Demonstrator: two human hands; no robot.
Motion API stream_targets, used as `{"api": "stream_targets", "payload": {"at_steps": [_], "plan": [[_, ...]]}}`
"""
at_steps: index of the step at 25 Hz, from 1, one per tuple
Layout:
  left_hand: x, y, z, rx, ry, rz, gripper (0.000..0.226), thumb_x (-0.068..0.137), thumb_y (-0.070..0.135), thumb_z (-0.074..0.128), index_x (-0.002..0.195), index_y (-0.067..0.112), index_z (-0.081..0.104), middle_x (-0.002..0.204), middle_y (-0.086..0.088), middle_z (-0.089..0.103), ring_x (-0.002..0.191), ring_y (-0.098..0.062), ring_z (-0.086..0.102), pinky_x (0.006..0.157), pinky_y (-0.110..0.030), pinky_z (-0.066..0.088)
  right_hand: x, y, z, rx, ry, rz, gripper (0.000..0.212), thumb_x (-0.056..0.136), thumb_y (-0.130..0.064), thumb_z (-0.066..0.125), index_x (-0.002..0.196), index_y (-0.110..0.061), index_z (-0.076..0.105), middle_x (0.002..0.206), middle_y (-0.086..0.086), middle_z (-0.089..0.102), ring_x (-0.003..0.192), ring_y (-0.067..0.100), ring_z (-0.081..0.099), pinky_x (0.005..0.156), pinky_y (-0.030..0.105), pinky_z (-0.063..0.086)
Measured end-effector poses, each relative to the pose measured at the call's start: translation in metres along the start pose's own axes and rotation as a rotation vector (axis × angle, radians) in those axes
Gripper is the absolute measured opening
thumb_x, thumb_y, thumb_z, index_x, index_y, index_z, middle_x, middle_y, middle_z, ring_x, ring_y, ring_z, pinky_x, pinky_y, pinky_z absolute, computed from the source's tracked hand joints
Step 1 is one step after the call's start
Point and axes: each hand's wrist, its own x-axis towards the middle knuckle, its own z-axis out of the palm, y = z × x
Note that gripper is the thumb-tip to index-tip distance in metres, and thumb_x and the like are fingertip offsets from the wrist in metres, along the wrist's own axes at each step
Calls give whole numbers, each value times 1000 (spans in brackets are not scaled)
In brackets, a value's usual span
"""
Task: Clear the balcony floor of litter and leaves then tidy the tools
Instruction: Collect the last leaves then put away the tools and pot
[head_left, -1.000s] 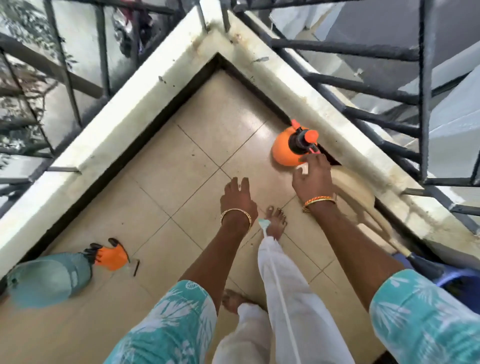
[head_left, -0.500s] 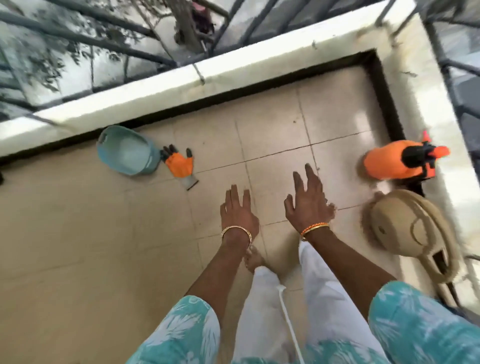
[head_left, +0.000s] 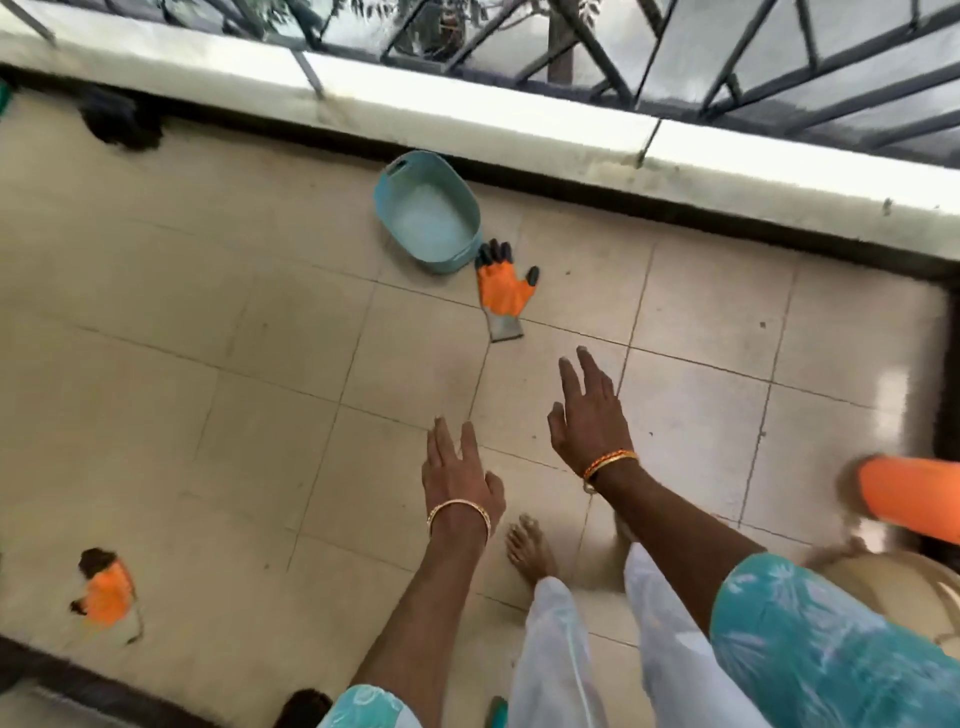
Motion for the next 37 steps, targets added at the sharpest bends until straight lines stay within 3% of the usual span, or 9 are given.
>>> {"api": "stream_targets", "payload": {"at_steps": [7, 12, 15, 20, 23, 25, 27, 32, 37], "plan": [[45, -43, -27, -563, -80, -298, 51, 90, 20, 52, 139, 13, 37, 144, -11, 34, 128, -28, 40, 101, -35, 37, 86, -40, 5, 135, 21, 64, 26, 83, -6, 53, 107, 2, 60, 114, 21, 56, 111, 37, 45, 88, 41, 43], [132, -61, -64, -883, -45, -491, 31, 90, 16, 53, 121, 13, 52, 126, -10, 56, 108, -25, 56, 89, -31, 45, 172, -65, 13, 330, -66, 198, 24, 84, -8, 54, 106, 1, 60, 101, 23, 63, 96, 38, 59, 80, 38, 45], [208, -70, -83, -842, -91, -553, 32, 93, 19, 50, 124, 12, 50, 128, -11, 56, 111, -27, 55, 90, -33, 45, 230, -81, 31, 391, -209, 299, 24, 88, -11, 54, 109, -1, 58, 98, 22, 67, 95, 37, 60, 77, 33, 43], [356, -77, -93, -572, -70, -369, 51, 94, 26, 50, 141, 12, 36, 138, -19, 44, 124, -34, 46, 99, -38, 39, 325, -89, 87, 366, -383, 319, 33, 92, -20, 54, 117, 1, 52, 108, 22, 64, 103, 33, 58, 83, 30, 39], [447, -77, -98, -581, -42, -298, 67, 93, 29, 54, 150, 14, 20, 149, -19, 27, 132, -36, 38, 106, -40, 33, 378, -82, 126, 516, -337, 496, 48, 86, -39, 59, 118, -5, 50, 113, 18, 63, 100, 32, 61, 87, 34, 45], [510, -74, -101, -486, -4, -176, 78, 93, 30, 55, 152, 18, 6, 156, -16, 9, 137, -36, 29, 111, -41, 28, 407, -66, 159, 667, -231, 596, 59, 66, -63, 62, 99, -17, 47, 104, 14, 66, 93, 32, 65, 84, 47, 52], [562, -73, -105, -376, 91, -58, 83, 93, 29, 55, 152, 18, -2, 159, -14, -2, 139, -37, 25, 112, -41, 24, 425, -51, 189, 756, -154, 650, 57, 57, -66, 66, 84, -23, 40, 88, 6, 65, 84, 30, 67, 77, 50, 55], [639, -76, -116, -398, 254, -90, 35, 99, 16, 39, 134, 13, 42, 127, -17, 53, 114, -34, 53, 91, -36, 42, 438, -52, 213, 961, -92, 715, 31, 87, -13, 61, 114, -10, 47, 91, 8, 64, 75, 26, 68, 72, 45, 58], [622, -81, -137, -453, 220, -112, 34, 95, -1, 39, 123, 13, 52, 116, -11, 59, 96, -20, 55, 75, -23, 41, 445, -61, 199, 951, -9, 810, 27, 80, -11, 58, 107, -14, 56, 96, 11, 66, 85, 33, 66, 75, 49, 57]]}}
